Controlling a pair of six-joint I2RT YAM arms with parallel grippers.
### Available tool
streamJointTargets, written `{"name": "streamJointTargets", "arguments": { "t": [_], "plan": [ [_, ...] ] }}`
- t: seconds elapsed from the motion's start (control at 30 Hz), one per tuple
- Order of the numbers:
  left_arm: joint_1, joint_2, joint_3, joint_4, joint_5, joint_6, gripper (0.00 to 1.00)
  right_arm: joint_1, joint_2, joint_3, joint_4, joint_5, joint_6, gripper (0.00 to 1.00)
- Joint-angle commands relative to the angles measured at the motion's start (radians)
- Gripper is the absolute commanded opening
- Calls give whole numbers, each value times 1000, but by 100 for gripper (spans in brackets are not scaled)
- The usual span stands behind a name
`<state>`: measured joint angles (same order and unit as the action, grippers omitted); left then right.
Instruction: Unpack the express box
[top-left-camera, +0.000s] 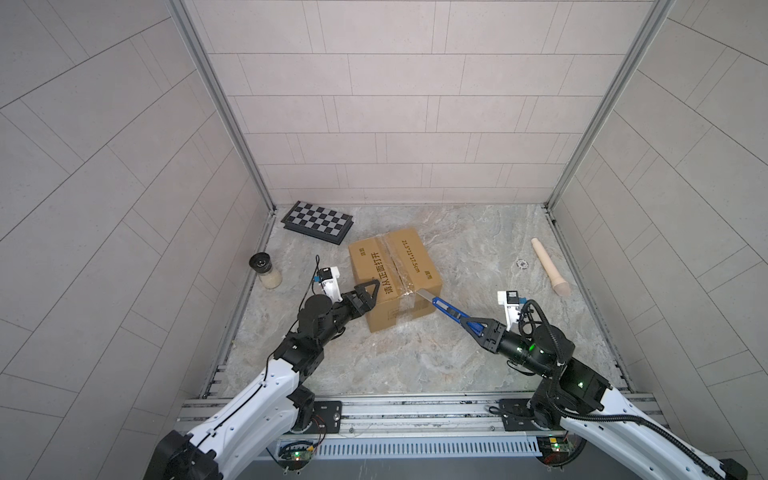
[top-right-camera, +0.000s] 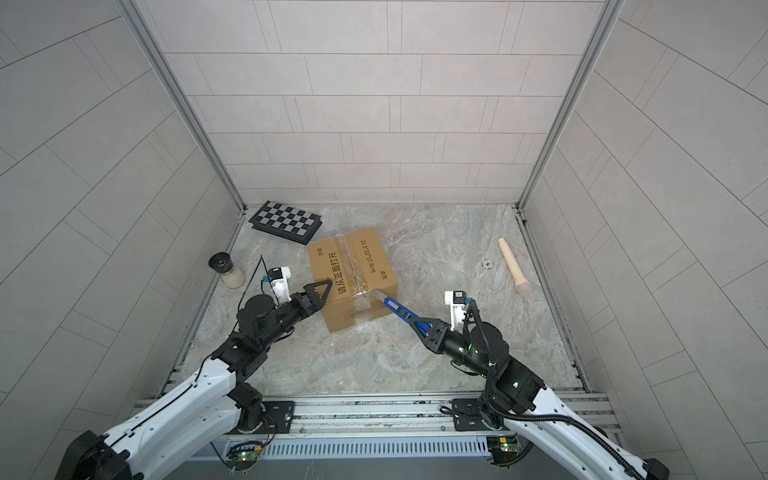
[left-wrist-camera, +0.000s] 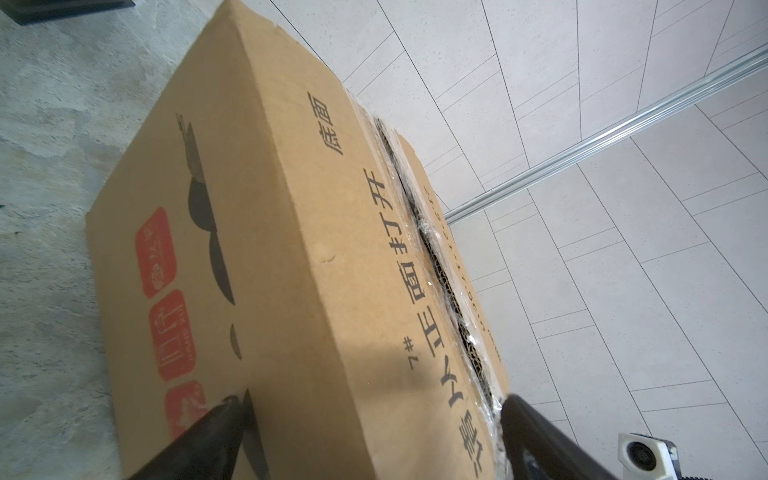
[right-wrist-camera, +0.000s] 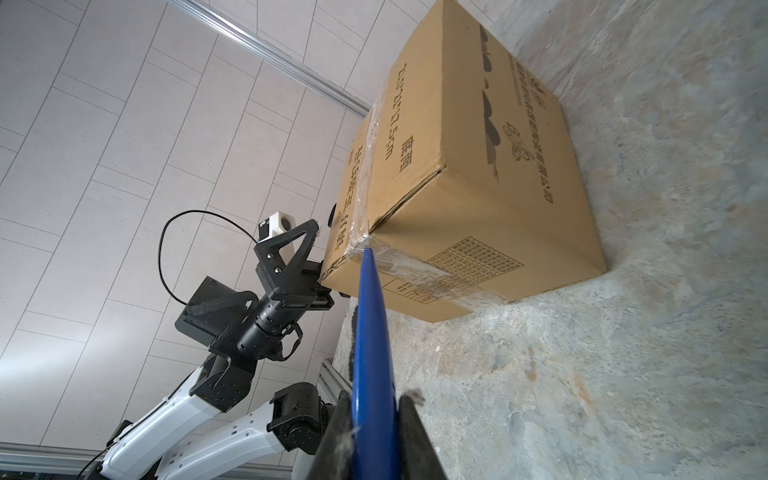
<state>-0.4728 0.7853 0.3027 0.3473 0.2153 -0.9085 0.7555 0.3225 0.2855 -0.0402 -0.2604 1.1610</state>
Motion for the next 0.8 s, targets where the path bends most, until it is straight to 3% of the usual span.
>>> {"name": "streamJointTargets", "arguments": {
  "t": [0.0, 0.17, 0.77],
  "plan": [
    [-4, 2, 15, 32, 7, 4, 100, 9, -22, -6, -28, 20, 26, 0],
    [-4, 12, 12, 47, 12, -4, 100, 9, -63, 2, -81, 56, 33, 0],
    [-3, 8, -1, 60, 13, -7, 100, 8, -20, 18, 6, 40, 44, 0]
  ]
}}
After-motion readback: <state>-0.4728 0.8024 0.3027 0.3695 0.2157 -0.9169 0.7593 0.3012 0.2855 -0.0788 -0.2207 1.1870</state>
